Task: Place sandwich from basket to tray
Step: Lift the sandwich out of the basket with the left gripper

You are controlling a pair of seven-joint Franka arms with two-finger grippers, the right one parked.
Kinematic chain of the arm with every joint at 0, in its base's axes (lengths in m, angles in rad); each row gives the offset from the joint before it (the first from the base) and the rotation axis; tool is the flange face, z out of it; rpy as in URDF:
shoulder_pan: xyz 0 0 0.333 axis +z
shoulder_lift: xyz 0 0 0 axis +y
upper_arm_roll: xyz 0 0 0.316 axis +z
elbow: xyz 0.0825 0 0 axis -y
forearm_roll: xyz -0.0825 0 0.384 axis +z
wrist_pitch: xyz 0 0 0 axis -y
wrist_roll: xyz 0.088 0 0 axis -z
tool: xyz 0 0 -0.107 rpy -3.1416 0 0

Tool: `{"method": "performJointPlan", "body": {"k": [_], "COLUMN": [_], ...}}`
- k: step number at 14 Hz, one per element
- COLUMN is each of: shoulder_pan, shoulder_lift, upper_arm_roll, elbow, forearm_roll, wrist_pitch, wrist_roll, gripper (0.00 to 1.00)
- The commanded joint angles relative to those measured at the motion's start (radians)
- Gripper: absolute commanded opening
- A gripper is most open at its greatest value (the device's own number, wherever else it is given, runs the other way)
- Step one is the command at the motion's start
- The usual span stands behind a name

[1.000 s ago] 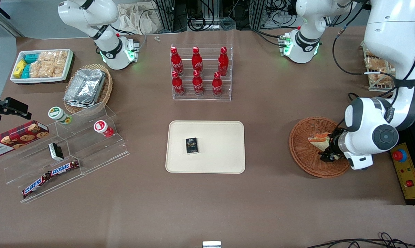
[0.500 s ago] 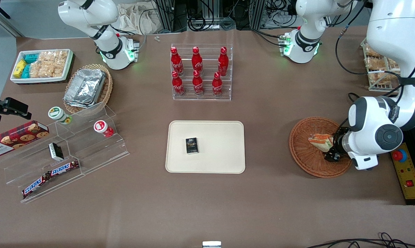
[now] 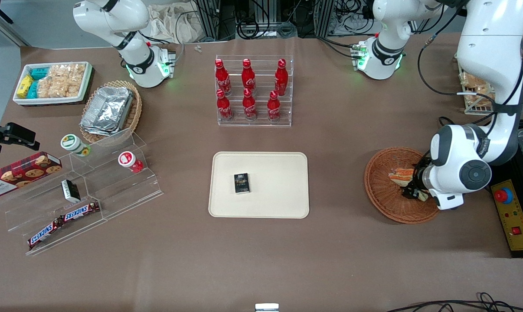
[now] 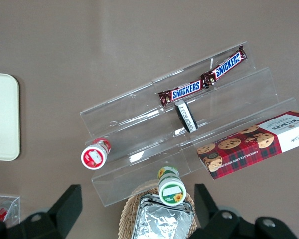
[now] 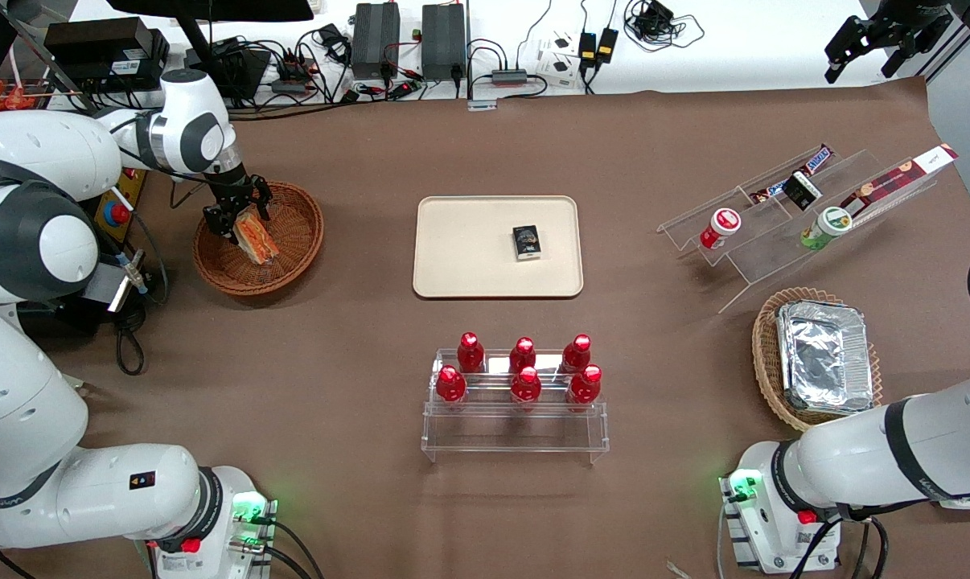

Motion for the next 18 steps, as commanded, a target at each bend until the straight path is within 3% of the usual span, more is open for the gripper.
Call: {"method": "performJointPlan", "body": {"k": [1, 2, 7, 10, 14, 18], "shoulder_pan": [0.007, 0.005, 0.004, -0.014, -0.03, -0.056], "shoulder_lift": [-0.004, -0.01, -0.016, -0.016, -0.012, 0.03], "upper_arm_roll": [-0.007, -0.007, -0.013, -0.033, -0.207, -0.445], "elbow": [0.012, 0.012, 0.094, 0.268, 0.512, 0.53], "forearm_roll": [0.019, 0.019, 0.019, 0.003, 0.011, 0.011], "wrist_pitch": [0.013, 0.012, -0.071, -0.271, -0.474, -0.443], "wrist_roll": [-0.052, -0.052, -0.021, 0.026, 0.054, 0.345], "gripper": [0.33, 0.0, 0.0, 0.0, 0.0, 0.0]}}
